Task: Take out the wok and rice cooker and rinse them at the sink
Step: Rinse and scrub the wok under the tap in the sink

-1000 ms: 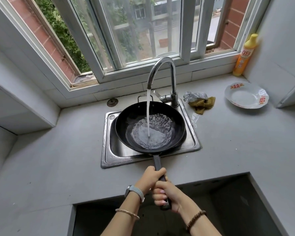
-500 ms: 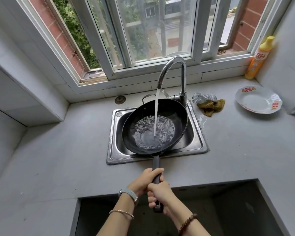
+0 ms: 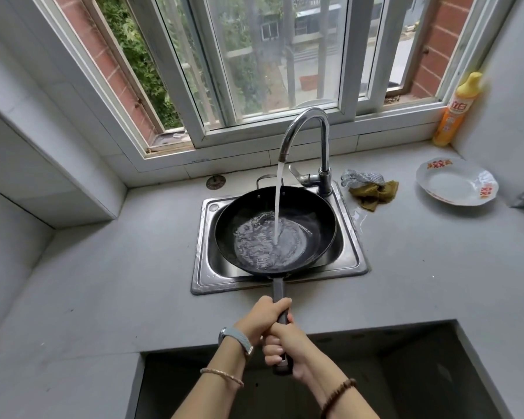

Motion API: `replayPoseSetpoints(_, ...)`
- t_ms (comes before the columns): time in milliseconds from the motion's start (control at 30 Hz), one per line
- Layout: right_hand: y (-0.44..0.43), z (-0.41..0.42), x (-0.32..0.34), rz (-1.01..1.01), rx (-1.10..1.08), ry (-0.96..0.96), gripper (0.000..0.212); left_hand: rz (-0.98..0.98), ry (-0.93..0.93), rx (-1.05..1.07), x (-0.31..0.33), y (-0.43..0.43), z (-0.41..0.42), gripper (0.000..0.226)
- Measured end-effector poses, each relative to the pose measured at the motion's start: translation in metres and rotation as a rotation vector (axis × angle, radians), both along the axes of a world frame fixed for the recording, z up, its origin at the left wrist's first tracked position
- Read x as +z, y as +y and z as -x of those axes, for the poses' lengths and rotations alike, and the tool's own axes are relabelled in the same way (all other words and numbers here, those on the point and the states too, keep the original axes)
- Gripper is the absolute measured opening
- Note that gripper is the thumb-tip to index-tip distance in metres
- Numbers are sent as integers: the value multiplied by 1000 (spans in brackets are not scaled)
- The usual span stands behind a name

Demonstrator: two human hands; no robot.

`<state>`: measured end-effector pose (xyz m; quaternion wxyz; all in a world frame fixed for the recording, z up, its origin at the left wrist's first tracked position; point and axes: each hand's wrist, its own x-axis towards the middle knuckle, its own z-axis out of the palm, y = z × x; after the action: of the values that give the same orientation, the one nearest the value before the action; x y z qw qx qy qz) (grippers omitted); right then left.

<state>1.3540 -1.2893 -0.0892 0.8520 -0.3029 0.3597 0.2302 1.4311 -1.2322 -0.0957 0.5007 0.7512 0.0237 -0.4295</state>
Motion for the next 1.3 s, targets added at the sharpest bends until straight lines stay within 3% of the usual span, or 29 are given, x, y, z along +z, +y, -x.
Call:
replayPoseSetpoints(167, 5, 2, 2, -135, -35, -53, 44, -147, -81, -46, 9, -1, -1, 32)
replayPoseSetpoints(267, 5, 2, 6, -265, -112, -82, 46, -286, -205, -142, 12, -3, -7, 33)
replayPoseSetpoints(367, 7, 1, 9, -310, -138, -95, 43, -313, -210, -188, 15, 0, -12, 37)
replayPoseSetpoints(533, 18, -6, 12, -169, -74, -47, 50, -183, -101, -87, 12, 12, -12, 37)
replayPoseSetpoints(733, 28, -10, 8, 63, -4, 49, 20, -11, 12, -87, -1, 23, -14, 40)
replayPoseSetpoints(900, 44, -17, 0, 285, 55, 79, 23, 124, 115, -28, -12, 36, -15, 43)
replayPoseSetpoints(1300, 33, -10, -7, 230, 55, 35, 23, 75, 19, -29, -9, 27, -10, 36)
